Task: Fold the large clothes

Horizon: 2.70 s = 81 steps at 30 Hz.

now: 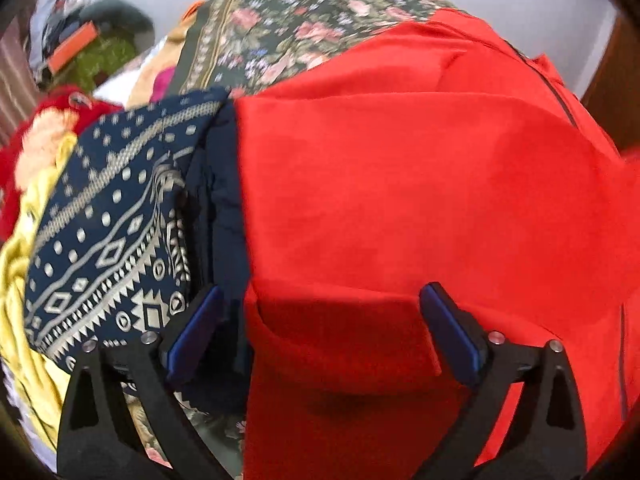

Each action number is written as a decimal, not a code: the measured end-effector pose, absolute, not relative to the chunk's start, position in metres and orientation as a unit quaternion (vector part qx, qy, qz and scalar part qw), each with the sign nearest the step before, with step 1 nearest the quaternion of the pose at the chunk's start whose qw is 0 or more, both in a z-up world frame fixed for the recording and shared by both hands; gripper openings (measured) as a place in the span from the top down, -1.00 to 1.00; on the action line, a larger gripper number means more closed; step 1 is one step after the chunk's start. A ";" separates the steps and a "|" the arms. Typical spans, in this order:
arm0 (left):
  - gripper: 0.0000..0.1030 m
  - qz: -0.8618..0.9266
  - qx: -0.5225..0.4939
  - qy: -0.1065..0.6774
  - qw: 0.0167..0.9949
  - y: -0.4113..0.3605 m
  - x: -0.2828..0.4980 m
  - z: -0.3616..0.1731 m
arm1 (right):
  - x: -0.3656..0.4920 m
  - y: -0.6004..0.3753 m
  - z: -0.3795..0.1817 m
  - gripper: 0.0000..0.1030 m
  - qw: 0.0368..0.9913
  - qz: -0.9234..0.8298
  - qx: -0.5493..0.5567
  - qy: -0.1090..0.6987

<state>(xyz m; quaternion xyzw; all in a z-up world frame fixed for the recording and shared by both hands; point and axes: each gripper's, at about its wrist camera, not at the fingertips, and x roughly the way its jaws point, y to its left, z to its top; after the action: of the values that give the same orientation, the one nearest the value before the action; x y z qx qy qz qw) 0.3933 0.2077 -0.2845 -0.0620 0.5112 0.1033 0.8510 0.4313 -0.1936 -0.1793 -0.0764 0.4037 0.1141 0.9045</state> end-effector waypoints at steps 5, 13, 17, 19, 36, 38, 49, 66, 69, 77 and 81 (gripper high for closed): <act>-0.99 0.132 -0.048 0.510 0.849 0.207 0.393 -0.287 | 0.437 -0.208 -0.217 0.88 0.888 0.102 -0.096 0.439; -0.99 0.145 -0.017 0.512 0.847 0.205 0.390 -0.292 | 0.431 -0.207 -0.246 -0.11 0.869 0.043 -0.174 0.462; -0.99 0.148 -0.015 0.511 0.846 0.205 0.389 -0.293 | 0.422 -0.218 -0.244 -1.00 0.876 -0.028 -0.229 0.424; -0.99 0.148 -0.013 0.511 0.847 0.204 0.387 -0.293 | 0.418 -0.230 -0.241 -1.00 0.873 -0.008 -0.203 0.444; -0.93 0.023 0.019 0.456 0.889 0.108 0.393 -0.196 | 0.386 -0.349 -0.196 -1.00 0.870 0.056 0.058 0.486; -0.93 -0.002 0.021 0.460 0.888 0.087 0.400 -0.198 | 0.391 -0.362 -0.208 -1.00 0.862 0.050 0.090 0.496; -0.93 -0.036 0.017 0.497 0.867 0.029 0.438 -0.243 | 0.445 -0.417 -0.284 -0.86 0.801 0.054 0.296 0.518; -0.94 -0.022 0.009 0.489 0.872 0.038 0.430 -0.236 | 0.467 -0.396 -0.227 0.82 0.862 0.021 0.244 0.443; -0.94 -0.022 0.005 0.479 0.878 0.046 0.418 -0.222 | 0.464 -0.379 -0.185 0.86 0.878 0.041 0.231 0.417; -0.94 -0.017 -0.007 0.444 0.896 0.078 0.379 -0.185 | 0.451 -0.268 -0.093 0.86 0.909 0.121 0.132 0.375; -0.94 -0.012 0.003 0.441 0.897 0.089 0.365 -0.184 | 0.441 -0.205 -0.093 0.86 0.902 0.166 0.091 0.387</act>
<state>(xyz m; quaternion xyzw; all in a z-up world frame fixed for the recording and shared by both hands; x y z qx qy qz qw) 0.3649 0.0893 -0.1837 0.0032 0.4414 -0.0117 0.8972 0.4410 -0.2046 -0.0925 0.0907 0.3875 0.1660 0.9023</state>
